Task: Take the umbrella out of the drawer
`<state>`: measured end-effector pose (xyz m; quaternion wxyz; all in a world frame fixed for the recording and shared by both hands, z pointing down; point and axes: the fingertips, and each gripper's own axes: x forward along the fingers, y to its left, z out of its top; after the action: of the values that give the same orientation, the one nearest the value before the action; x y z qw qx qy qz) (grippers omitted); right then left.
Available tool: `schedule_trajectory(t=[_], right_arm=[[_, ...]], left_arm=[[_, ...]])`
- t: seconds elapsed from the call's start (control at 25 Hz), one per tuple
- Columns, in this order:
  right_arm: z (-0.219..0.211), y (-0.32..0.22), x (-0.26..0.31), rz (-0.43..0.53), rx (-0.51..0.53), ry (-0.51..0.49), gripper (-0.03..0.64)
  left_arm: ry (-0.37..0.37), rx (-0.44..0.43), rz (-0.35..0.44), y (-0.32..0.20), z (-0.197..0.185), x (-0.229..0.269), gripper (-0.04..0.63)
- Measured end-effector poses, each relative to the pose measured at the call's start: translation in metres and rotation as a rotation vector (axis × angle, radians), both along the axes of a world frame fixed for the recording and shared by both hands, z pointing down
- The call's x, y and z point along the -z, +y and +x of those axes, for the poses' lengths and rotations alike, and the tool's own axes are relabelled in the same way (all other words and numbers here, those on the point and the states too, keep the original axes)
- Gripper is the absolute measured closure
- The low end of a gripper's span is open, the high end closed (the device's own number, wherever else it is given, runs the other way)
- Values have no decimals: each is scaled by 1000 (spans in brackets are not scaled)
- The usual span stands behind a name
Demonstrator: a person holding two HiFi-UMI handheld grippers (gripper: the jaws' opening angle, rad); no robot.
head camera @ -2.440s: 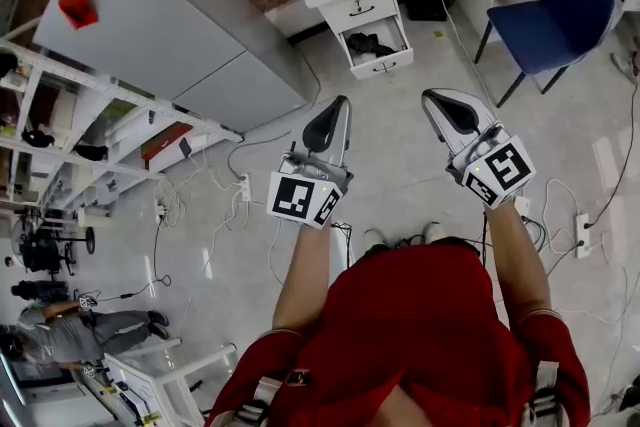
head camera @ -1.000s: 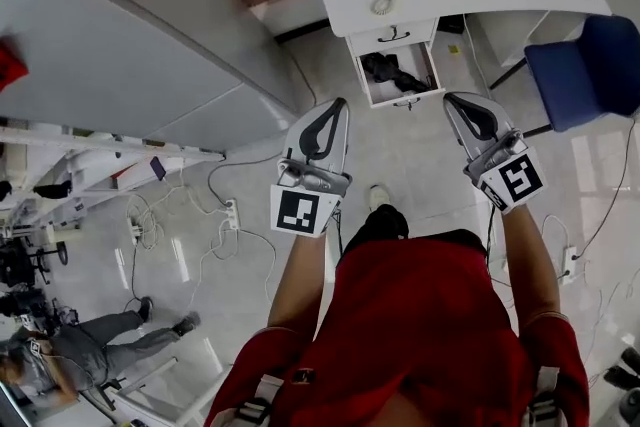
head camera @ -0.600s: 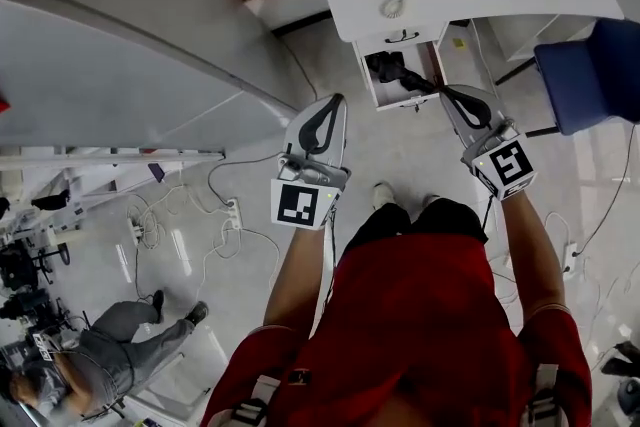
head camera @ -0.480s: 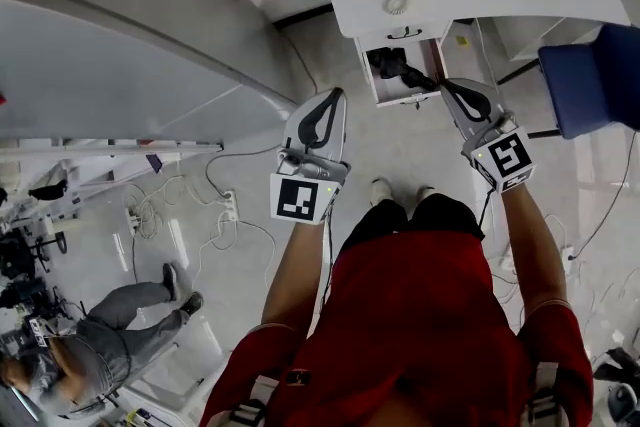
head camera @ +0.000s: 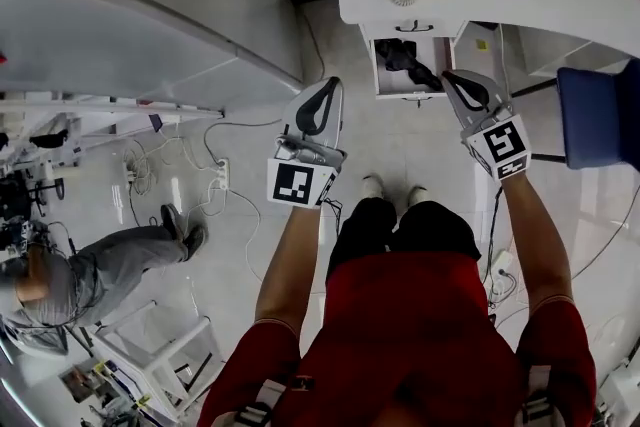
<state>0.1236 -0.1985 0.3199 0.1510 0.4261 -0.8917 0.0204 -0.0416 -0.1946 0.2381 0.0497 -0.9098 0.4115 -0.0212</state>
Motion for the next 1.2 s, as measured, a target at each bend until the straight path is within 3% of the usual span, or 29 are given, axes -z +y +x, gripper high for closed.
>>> schedule_trajectory(t=[0.28, 0.6, 1.2], right_arm=[[-7, -30, -53, -27, 42, 23, 604], [-18, -54, -131, -64, 22, 38, 604], [-20, -115, -296, -80, 41, 155, 601]], left_arm=[[-13, 13, -37, -21, 3, -57, 591], [-5, -22, -20, -37, -7, -122, 591], [-30, -49, 10, -87, -20, -272, 591]])
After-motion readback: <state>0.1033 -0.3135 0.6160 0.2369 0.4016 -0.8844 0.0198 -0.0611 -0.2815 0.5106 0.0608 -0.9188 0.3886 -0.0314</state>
